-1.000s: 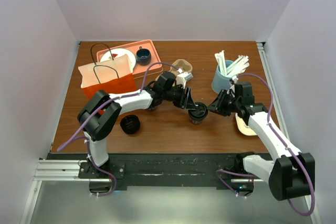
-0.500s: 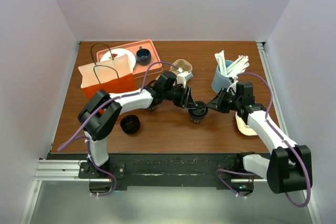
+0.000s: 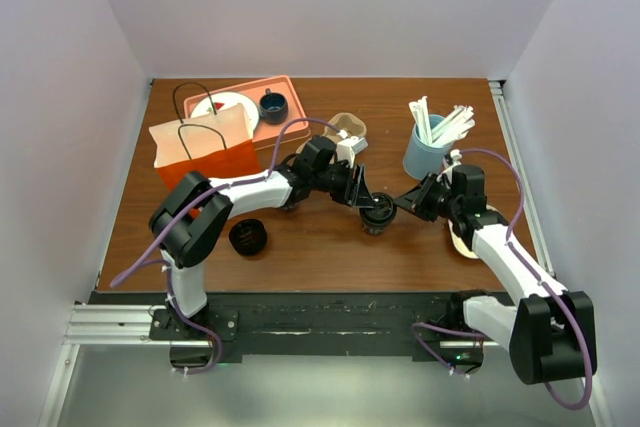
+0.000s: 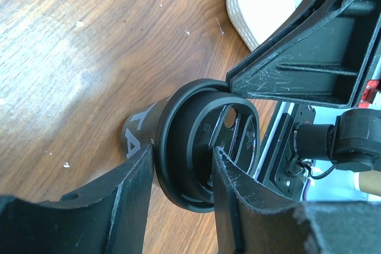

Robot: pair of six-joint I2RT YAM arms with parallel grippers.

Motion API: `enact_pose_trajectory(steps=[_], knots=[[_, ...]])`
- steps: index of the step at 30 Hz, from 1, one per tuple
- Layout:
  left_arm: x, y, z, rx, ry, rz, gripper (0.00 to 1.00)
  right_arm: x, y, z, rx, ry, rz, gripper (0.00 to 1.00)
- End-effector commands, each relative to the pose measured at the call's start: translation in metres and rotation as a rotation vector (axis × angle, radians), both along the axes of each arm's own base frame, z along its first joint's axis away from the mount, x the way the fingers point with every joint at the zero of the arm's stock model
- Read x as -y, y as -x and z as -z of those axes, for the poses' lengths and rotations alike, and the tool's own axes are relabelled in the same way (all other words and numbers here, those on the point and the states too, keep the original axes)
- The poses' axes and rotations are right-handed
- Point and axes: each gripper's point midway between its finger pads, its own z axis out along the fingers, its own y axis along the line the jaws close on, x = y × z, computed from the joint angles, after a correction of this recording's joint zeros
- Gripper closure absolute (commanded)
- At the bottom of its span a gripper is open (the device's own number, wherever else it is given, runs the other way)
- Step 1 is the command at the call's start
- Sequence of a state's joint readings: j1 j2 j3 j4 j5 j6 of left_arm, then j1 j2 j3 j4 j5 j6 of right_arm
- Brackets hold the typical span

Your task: Pack the takeout coffee

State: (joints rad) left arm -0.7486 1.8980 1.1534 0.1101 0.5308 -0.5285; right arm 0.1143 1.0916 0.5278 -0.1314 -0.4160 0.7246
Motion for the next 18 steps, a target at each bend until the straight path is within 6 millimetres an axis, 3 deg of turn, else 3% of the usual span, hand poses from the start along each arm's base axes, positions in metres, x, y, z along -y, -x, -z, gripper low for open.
enact_pose_trajectory(steps=[1,4,6,9,10,12,13,16,18], knots=[[-0.114,0.072,0.163,-0.268,-0.616,-0.041,0.62,0.030,0.084,0.093,-0.423,0.184,0.067,0.87],[-0.114,0.071,0.163,-0.266,-0.617,-0.048,0.62,0.028,0.086,0.096,-0.447,0.165,0.079,0.87],[-0.113,0.071,0.163,-0.265,-0.610,-0.035,0.62,0.020,0.078,0.086,-0.405,0.124,0.056,0.85],[-0.109,0.072,0.161,-0.249,-0.592,0.003,0.62,0.015,0.049,0.041,-0.247,0.107,0.029,0.79],[-0.109,0.072,0.160,-0.245,-0.588,0.016,0.62,0.013,0.032,0.015,-0.173,0.109,0.023,0.78],[-0.107,0.070,0.159,-0.224,-0.587,0.048,0.62,0.013,0.024,-0.008,-0.115,0.140,-0.025,0.75],[-0.108,0.070,0.159,-0.223,-0.594,0.057,0.62,0.013,0.011,-0.031,-0.058,0.152,-0.034,0.74],[-0.104,0.063,0.155,-0.188,-0.593,0.088,0.62,0.018,0.000,-0.050,-0.009,0.214,-0.076,0.72],[-0.100,0.058,0.154,-0.170,-0.588,0.108,0.62,0.020,-0.003,-0.049,-0.006,0.241,-0.118,0.70]])
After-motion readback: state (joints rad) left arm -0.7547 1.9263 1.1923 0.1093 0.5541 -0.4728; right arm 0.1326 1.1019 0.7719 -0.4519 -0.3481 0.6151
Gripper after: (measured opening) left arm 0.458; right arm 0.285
